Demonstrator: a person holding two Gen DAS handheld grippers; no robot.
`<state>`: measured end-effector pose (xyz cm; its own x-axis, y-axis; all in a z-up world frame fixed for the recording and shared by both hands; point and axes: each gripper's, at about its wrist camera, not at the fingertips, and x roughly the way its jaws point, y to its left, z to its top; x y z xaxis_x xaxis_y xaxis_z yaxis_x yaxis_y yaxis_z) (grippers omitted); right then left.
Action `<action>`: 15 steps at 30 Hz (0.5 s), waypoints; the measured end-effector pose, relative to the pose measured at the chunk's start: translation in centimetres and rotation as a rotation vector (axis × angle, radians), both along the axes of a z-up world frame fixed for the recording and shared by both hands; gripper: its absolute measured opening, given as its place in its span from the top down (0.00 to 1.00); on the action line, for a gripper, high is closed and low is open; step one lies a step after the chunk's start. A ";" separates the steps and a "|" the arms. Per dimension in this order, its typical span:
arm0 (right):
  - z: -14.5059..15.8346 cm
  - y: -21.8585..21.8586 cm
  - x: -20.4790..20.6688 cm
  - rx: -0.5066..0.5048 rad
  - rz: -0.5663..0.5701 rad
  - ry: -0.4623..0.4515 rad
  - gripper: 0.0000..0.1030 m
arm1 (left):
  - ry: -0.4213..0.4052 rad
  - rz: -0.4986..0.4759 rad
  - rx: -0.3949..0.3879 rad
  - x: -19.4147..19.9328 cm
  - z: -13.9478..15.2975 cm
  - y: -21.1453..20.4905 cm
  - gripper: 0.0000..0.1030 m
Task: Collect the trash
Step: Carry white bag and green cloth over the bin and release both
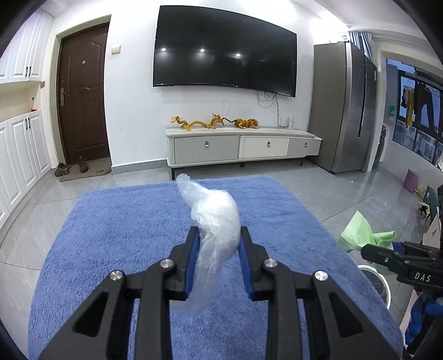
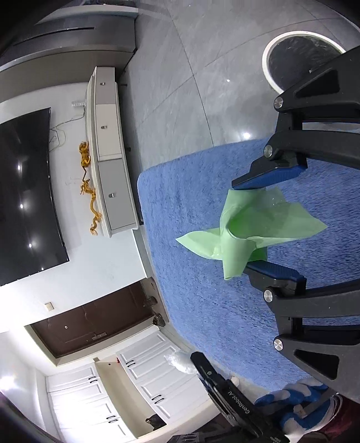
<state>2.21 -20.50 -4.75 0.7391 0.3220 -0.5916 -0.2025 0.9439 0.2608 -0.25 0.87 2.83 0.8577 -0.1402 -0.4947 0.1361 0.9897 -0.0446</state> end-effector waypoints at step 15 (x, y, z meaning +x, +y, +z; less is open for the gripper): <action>-0.8 -5.8 -3.5 0.029 -0.116 -0.011 0.55 | -0.009 -0.032 0.058 -1.0 0.7 -3.0 0.75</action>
